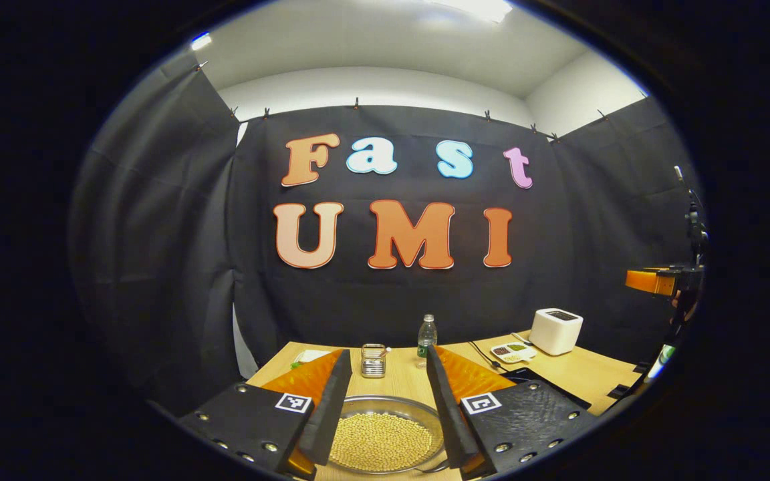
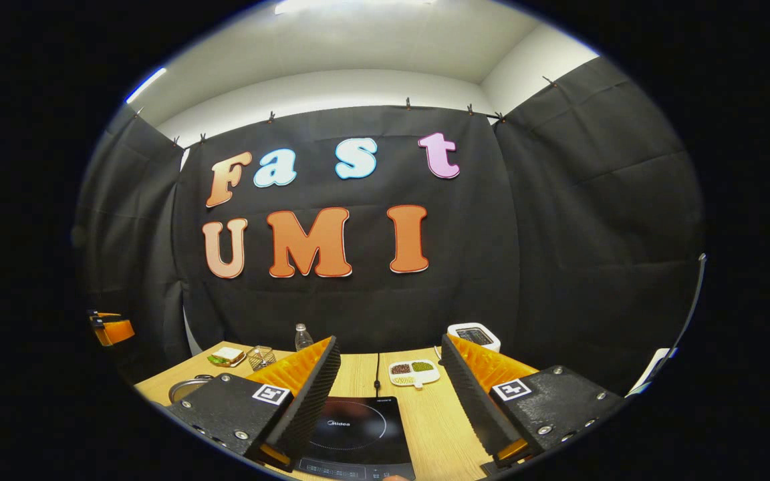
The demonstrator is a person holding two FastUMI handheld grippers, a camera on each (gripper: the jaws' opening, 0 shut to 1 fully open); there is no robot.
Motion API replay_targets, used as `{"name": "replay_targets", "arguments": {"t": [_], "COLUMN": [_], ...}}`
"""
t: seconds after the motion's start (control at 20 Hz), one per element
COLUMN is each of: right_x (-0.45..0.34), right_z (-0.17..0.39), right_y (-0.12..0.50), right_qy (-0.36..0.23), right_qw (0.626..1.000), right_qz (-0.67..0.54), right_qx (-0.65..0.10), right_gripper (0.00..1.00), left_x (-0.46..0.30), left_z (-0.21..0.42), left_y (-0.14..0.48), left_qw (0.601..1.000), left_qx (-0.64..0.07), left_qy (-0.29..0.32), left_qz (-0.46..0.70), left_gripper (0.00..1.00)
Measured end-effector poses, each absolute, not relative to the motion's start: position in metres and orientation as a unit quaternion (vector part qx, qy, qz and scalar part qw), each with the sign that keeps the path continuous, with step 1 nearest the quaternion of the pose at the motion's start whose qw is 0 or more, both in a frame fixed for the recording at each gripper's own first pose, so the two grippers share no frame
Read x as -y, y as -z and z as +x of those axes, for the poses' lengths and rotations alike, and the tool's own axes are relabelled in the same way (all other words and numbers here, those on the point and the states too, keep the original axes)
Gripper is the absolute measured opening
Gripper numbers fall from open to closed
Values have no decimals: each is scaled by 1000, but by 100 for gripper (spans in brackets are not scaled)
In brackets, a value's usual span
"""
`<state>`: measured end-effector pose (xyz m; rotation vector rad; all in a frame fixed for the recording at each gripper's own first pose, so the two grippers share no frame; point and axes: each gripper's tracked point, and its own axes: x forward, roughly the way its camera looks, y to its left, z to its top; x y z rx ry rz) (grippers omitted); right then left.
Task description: First push the handle of the pot to place it horizontally, then grasp the pot with both hands and set it on the induction cooktop.
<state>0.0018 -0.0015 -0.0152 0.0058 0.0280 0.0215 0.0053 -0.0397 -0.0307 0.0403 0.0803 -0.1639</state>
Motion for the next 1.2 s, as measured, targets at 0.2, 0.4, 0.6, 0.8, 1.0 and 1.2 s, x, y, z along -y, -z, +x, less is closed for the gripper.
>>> {"name": "replay_targets", "arguments": {"t": [0.2,0.4,0.6,0.8,1.0,1.2], "right_x": [1,-5,-4,-2,-2,-3], "right_z": [1,2,1,2,2,-1], "right_y": [16,18,19,20,20,19], "right_qy": [-11,-18,-17,-16,-16,-18], "right_qw": [1000,1000,1000,1000,1000,1000], "right_qz": [-1,-2,-5,-2,-3,-1], "right_qx": [-12,-16,-15,-16,-15,-14], "right_gripper": [95,94,95,95,95,95], "left_x": [54,56,57,52,47,48], "left_z": [4,3,-1,-11,-26,-42], "left_y": [40,48,58,83,116,147], "left_qw": [993,992,991,989,986,981], "left_qx": [-47,-58,-68,-89,-122,-153], "left_qy": [110,113,115,114,113,119], "left_qz": [11,9,11,10,14,33], "left_gripper": [45,26,2,2,2,2]}}
